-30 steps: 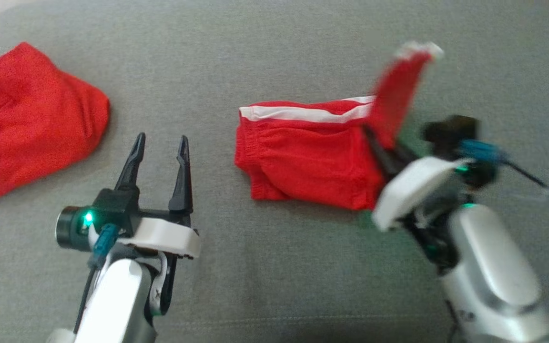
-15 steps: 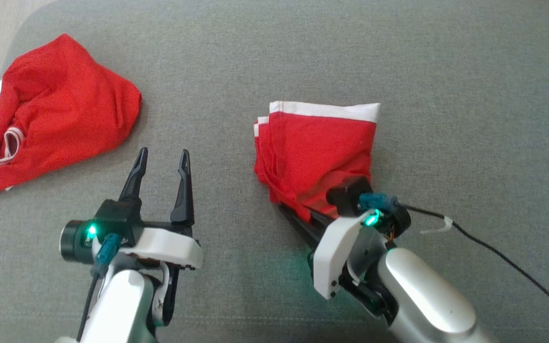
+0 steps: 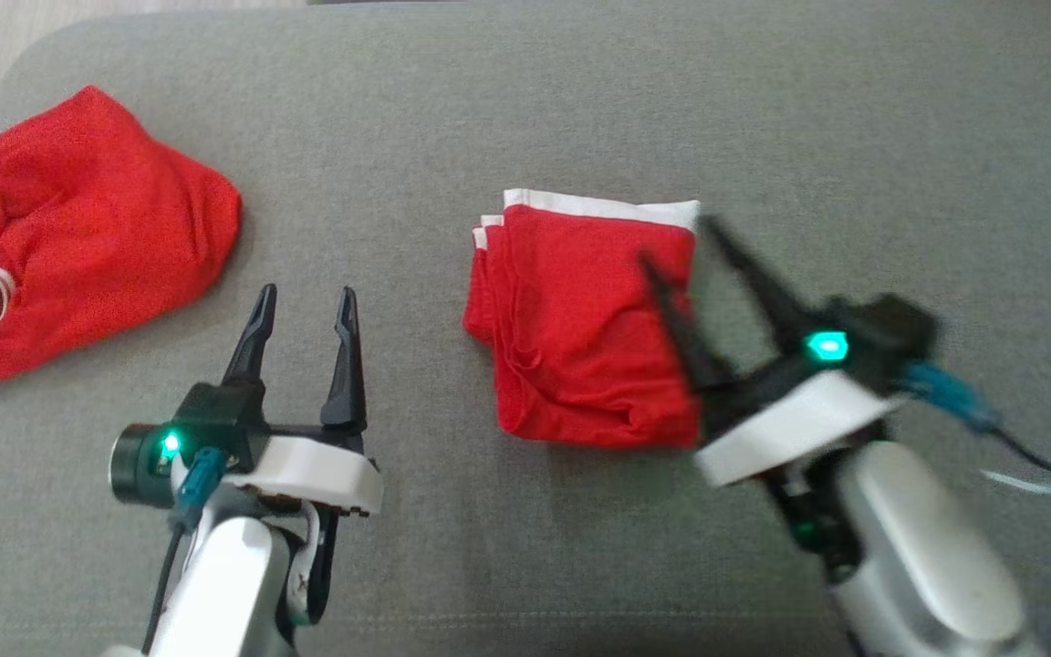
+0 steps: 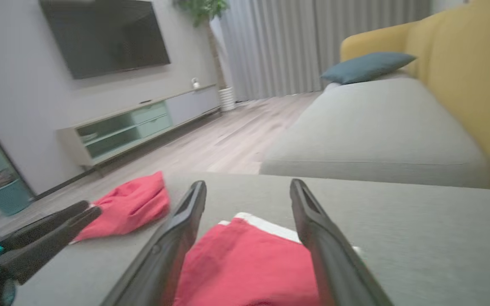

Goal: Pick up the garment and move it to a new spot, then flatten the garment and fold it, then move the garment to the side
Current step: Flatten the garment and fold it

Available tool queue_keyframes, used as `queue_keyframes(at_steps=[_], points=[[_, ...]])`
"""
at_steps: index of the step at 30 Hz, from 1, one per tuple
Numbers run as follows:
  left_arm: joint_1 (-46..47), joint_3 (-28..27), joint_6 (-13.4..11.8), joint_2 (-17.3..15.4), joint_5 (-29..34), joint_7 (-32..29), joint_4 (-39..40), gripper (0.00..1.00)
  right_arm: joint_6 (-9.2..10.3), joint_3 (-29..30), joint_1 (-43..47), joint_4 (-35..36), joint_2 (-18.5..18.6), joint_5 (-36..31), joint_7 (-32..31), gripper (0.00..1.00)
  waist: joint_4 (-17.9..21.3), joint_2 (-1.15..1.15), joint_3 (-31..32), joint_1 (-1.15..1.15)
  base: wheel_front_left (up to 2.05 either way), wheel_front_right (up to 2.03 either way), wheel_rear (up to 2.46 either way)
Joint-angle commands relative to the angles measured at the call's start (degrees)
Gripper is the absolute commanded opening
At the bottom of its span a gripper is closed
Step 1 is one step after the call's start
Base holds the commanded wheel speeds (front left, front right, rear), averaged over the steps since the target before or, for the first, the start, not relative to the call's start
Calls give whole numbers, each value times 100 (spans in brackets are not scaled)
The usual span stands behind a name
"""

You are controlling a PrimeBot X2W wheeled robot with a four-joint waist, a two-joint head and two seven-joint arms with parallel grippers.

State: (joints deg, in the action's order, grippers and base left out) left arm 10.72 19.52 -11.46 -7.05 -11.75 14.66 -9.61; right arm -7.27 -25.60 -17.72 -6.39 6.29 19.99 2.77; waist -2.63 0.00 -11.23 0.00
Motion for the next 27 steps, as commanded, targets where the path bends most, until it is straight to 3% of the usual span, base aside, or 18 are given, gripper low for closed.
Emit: queue_keyframes(at_steps=[1, 6, 10, 27], points=[[60, -244, -51, -133, -4, 30, 167, 100, -22, 360, 216, 338, -25, -131, 115, 100, 68, 0, 50, 0, 0, 0, 0], [-41, -288, -96, -244, 21, 31, 238, 100, -22, 1581, 803, 571, -27, -436, 72, 100, 203, 0, 158, 0, 0, 0, 0], [-134, -305, -123, -352, 41, -7, 320, 100, -22, 2114, 1211, 655, -64, -555, -41, 100, 287, 0, 267, 0, 0, 0, 0], [-779, -297, -260, -578, -28, -286, 550, 100, -22, 2210, 1948, 790, -249, -760, -381, 100, 317, 0, 935, 0, 0, 0, 0]])
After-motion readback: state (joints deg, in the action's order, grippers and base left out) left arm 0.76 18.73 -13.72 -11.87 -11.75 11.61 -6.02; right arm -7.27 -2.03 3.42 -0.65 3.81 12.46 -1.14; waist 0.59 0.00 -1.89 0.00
